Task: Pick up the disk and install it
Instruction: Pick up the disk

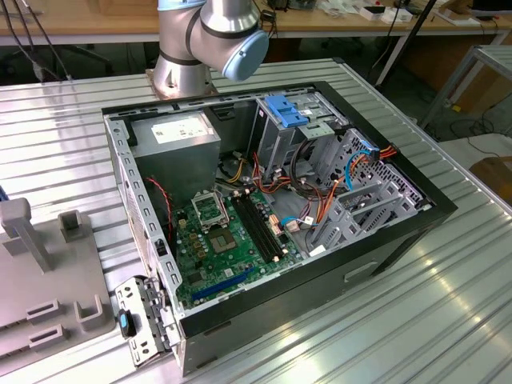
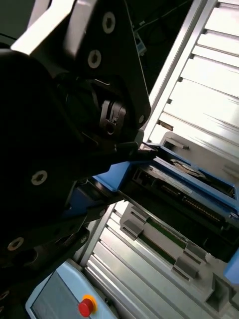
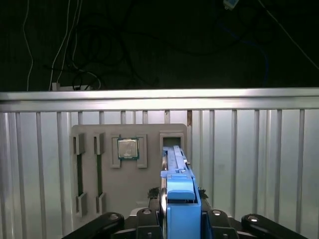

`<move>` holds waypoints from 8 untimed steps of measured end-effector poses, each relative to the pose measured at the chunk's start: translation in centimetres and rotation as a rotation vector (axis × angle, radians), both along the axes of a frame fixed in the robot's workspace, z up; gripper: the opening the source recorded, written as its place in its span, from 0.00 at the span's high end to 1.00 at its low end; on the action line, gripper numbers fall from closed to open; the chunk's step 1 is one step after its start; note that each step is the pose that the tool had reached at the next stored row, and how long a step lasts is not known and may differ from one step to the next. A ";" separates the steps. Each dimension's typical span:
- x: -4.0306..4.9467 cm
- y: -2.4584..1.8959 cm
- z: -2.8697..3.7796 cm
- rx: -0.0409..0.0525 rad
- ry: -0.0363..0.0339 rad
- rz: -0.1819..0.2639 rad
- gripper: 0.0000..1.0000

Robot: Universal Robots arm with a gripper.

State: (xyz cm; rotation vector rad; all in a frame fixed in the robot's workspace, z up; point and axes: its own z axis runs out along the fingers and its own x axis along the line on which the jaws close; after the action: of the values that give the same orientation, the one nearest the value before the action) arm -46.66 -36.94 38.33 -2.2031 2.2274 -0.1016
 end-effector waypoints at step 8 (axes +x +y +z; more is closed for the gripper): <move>0.00 0.00 2.99 -0.0001 0.0003 0.000 0.63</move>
State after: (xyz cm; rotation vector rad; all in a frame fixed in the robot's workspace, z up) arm -46.66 -36.94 41.32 -2.2033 2.2275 -0.1014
